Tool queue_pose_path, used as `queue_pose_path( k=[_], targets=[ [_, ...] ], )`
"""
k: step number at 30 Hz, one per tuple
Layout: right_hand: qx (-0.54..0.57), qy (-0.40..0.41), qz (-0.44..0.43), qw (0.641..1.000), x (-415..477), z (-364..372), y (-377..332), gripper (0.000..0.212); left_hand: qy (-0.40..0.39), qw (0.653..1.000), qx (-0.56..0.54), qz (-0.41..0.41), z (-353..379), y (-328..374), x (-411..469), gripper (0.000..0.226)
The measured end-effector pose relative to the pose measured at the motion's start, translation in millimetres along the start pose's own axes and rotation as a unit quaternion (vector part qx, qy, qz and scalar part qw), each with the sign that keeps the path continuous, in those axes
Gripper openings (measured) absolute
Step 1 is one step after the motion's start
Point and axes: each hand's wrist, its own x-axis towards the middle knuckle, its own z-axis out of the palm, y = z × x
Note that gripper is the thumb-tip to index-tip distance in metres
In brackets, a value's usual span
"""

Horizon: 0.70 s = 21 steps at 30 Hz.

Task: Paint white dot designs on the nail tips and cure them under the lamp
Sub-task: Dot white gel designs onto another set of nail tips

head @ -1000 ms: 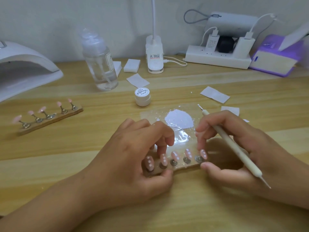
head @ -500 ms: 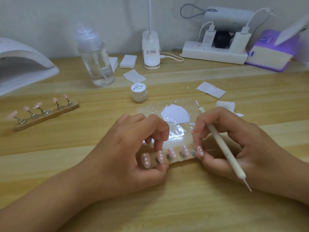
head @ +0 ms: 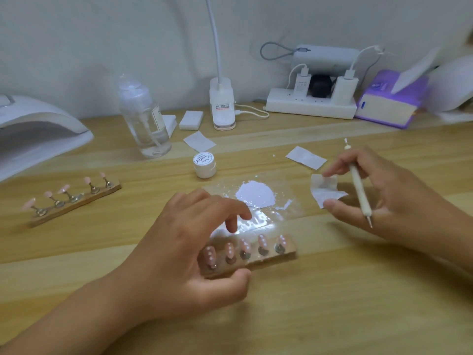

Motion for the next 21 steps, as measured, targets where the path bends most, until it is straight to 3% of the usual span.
queue_pose_path(
  k=[3,10,15,21],
  targets=[
    [-0.013,-0.012,-0.008,1.0,0.0,3.2,4.1,0.041,-0.006,0.999,0.044,-0.01,-4.1,7.5,4.5,0.052],
    [0.0,0.003,0.015,1.0,5.1,10.5,12.8,0.033,-0.028,0.991,0.124,-0.048,11.8,33.6,13.8,0.038],
    [0.044,0.012,0.016,0.999,4.9,11.1,18.6,0.03,-0.016,0.992,0.102,-0.07,16.0,41.4,24.2,0.017],
    [0.058,0.009,-0.048,0.997,3.8,11.9,17.2,0.024,-0.005,0.993,0.057,-0.102,19.0,41.9,27.9,0.018]
  ],
)
